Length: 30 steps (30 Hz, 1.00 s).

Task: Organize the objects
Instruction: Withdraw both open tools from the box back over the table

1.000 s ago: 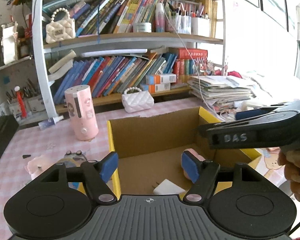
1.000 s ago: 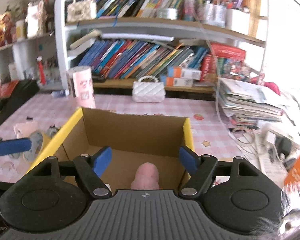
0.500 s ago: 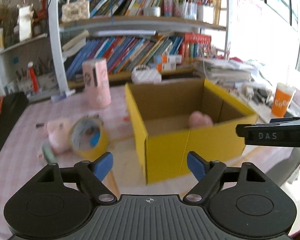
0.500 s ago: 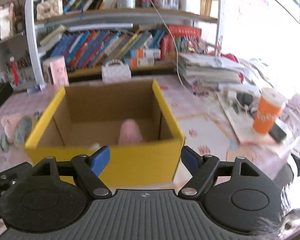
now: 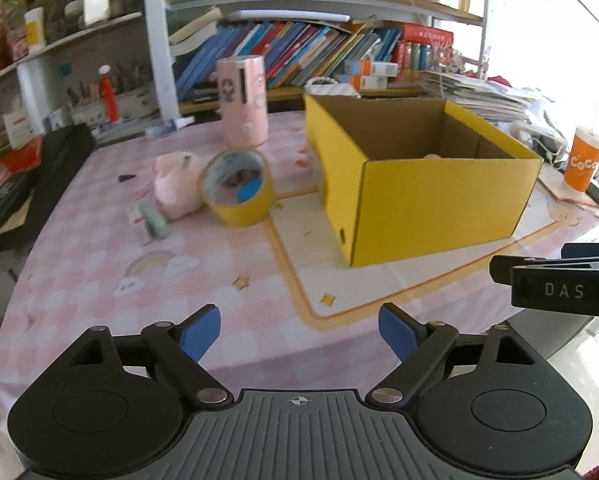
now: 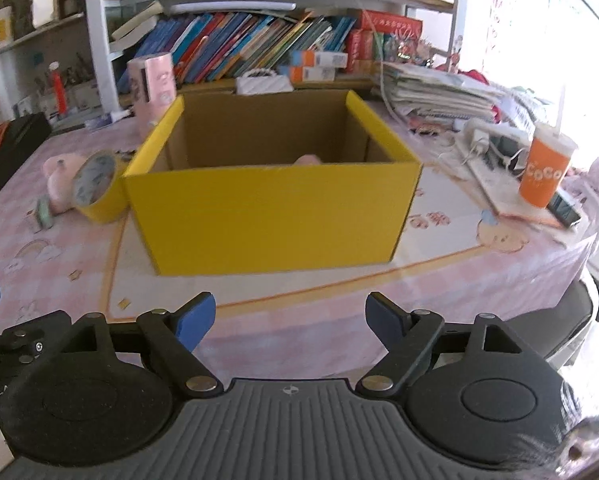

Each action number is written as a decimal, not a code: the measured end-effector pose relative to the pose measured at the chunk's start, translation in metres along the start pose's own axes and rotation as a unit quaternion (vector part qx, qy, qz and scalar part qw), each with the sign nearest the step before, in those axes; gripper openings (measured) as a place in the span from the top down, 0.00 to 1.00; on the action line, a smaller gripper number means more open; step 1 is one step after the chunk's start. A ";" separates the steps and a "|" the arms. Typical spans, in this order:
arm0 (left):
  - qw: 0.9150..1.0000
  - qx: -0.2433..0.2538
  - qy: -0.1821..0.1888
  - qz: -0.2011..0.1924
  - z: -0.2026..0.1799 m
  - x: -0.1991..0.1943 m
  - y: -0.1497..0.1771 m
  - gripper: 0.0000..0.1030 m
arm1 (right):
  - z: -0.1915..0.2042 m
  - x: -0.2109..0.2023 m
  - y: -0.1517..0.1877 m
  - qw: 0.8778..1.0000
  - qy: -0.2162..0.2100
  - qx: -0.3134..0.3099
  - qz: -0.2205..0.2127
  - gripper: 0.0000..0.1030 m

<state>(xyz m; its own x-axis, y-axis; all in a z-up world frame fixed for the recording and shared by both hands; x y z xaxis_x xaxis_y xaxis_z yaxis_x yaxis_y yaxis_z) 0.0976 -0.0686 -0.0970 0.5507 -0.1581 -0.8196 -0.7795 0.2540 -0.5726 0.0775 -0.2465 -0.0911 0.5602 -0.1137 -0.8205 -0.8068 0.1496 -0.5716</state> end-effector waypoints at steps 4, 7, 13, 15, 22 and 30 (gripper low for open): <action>1.000 -0.010 -0.007 0.006 0.012 -0.005 0.010 0.13 | 0.015 -0.002 0.009 1.000 -0.013 -0.006 0.008 0.18; 1.000 -0.016 -0.011 0.008 0.020 -0.009 0.016 0.13 | 0.028 -0.003 0.015 1.000 -0.021 -0.015 0.012 0.18; 0.999 -0.027 -0.020 0.006 0.035 -0.016 0.026 0.13 | 0.050 -0.006 0.024 0.999 -0.035 -0.035 0.017 0.17; 0.999 -0.030 -0.023 0.005 0.039 -0.019 0.029 0.13 | 0.057 -0.007 0.026 0.998 -0.041 -0.042 0.018 0.17; 0.999 -0.040 -0.033 0.001 0.056 -0.026 0.035 0.12 | 0.082 -0.012 0.030 0.996 -0.062 -0.066 0.016 0.17; 0.997 -0.059 -0.045 -0.006 0.078 -0.034 0.039 0.12 | 0.106 -0.015 0.029 0.994 -0.078 -0.081 0.014 0.17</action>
<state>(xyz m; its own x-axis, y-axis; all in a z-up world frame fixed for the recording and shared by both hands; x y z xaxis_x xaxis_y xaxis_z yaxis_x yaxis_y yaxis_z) 0.0718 0.0212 -0.0897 0.5809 -0.0719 -0.8108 -0.7992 0.1386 -0.5849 0.0658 -0.1367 -0.0964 0.5487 0.0439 -0.8349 -0.8354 -0.0105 -0.5496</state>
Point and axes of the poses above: each gripper's, at about its wrist camera, not at the fingertips, and x roughly the way its jaws point, z to its left, y to its underside, the point moved 10 cm from there along x, roughly the way its jaws point, and after that the axes turned 13 degrees about z, right-handed, at the moved point
